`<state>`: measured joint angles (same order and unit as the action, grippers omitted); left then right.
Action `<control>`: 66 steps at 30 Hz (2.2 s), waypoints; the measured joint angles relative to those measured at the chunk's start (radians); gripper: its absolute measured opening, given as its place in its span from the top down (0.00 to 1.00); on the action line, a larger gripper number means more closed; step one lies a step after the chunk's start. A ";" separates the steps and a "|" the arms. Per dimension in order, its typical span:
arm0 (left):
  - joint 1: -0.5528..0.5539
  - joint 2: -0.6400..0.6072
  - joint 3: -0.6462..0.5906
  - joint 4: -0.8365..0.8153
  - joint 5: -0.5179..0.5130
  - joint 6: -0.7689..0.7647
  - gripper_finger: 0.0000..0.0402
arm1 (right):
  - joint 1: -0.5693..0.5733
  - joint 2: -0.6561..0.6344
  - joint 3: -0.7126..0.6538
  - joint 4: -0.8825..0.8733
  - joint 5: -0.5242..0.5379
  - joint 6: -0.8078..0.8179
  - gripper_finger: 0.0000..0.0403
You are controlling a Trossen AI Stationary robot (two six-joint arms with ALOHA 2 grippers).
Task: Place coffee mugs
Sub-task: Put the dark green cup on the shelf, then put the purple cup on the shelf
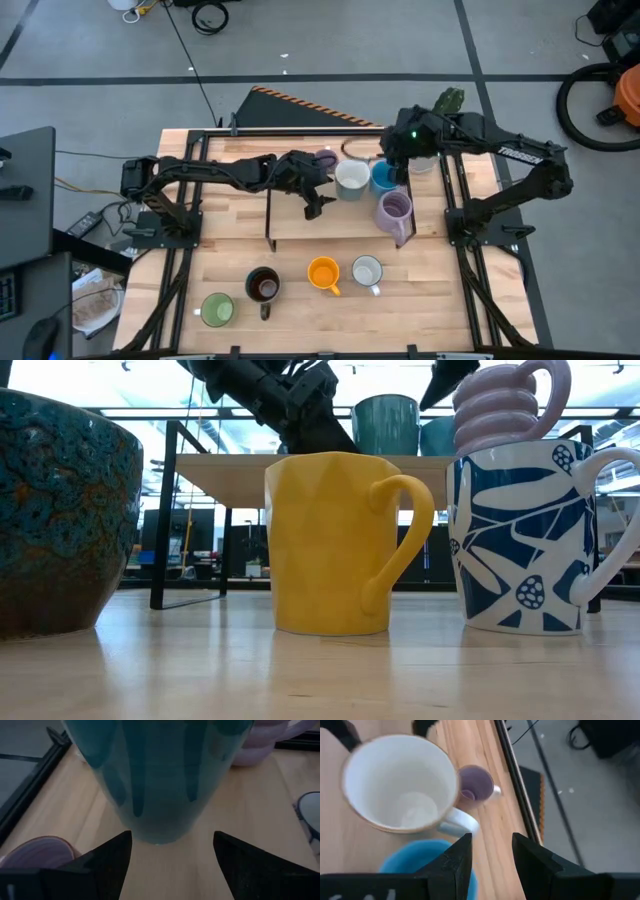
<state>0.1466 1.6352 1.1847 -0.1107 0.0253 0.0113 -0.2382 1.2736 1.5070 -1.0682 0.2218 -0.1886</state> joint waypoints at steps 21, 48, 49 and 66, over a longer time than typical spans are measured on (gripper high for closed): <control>0.013 0.000 0.000 0.023 0.052 0.026 0.28 | -0.184 0.140 -0.001 -0.050 -0.276 -0.097 0.64; 0.005 0.000 0.000 0.057 0.082 0.027 0.28 | -0.183 0.149 0.000 0.066 -0.321 -0.114 0.64; 0.002 0.000 0.000 0.057 0.082 0.027 0.28 | -0.183 0.149 0.000 0.067 -0.324 -0.114 0.64; 0.002 -0.080 0.001 -0.018 0.081 0.053 0.28 | -0.183 0.065 0.000 0.059 -0.267 -0.118 0.64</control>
<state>0.1490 1.5552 1.1858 -0.1286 0.1062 0.0647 -0.4213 1.3388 1.5066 -1.0090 -0.0450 -0.3064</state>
